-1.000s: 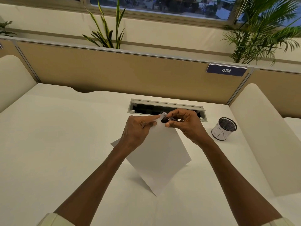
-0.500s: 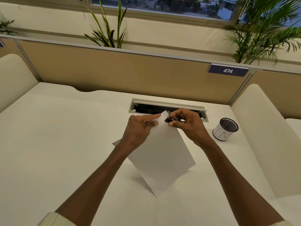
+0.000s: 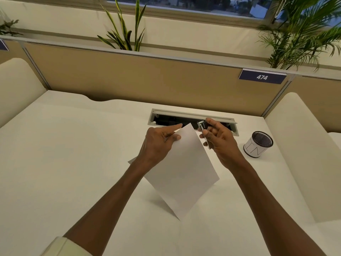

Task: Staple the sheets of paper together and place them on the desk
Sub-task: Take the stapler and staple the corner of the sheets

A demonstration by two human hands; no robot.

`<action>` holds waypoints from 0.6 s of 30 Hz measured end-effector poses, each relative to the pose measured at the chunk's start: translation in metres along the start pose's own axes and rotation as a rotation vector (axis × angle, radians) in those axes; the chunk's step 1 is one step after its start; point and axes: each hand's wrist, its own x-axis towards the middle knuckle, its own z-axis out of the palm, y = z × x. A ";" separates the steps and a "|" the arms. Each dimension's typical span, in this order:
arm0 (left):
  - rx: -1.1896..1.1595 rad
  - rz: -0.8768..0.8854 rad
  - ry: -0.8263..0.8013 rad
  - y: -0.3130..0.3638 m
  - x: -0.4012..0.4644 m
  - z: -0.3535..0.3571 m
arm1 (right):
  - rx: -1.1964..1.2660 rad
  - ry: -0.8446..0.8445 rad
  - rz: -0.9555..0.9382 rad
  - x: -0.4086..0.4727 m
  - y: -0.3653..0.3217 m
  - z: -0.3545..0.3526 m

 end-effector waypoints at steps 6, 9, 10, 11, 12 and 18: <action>0.036 0.002 0.006 0.003 -0.002 -0.004 | 0.021 0.027 -0.007 -0.001 -0.006 0.000; 0.062 -0.013 0.005 0.002 -0.003 -0.005 | 0.039 0.079 -0.016 -0.001 -0.012 0.001; 0.065 -0.021 0.005 0.002 -0.003 -0.005 | 0.070 0.099 -0.019 -0.002 -0.014 0.001; 0.067 -0.028 0.005 0.002 -0.003 -0.005 | 0.113 0.115 -0.018 -0.002 -0.016 0.002; 0.070 -0.034 0.006 0.002 -0.003 -0.005 | 0.163 0.124 -0.008 -0.003 -0.019 0.002; 0.057 -0.026 0.005 0.002 -0.003 -0.004 | 0.391 0.155 0.068 -0.005 -0.019 0.006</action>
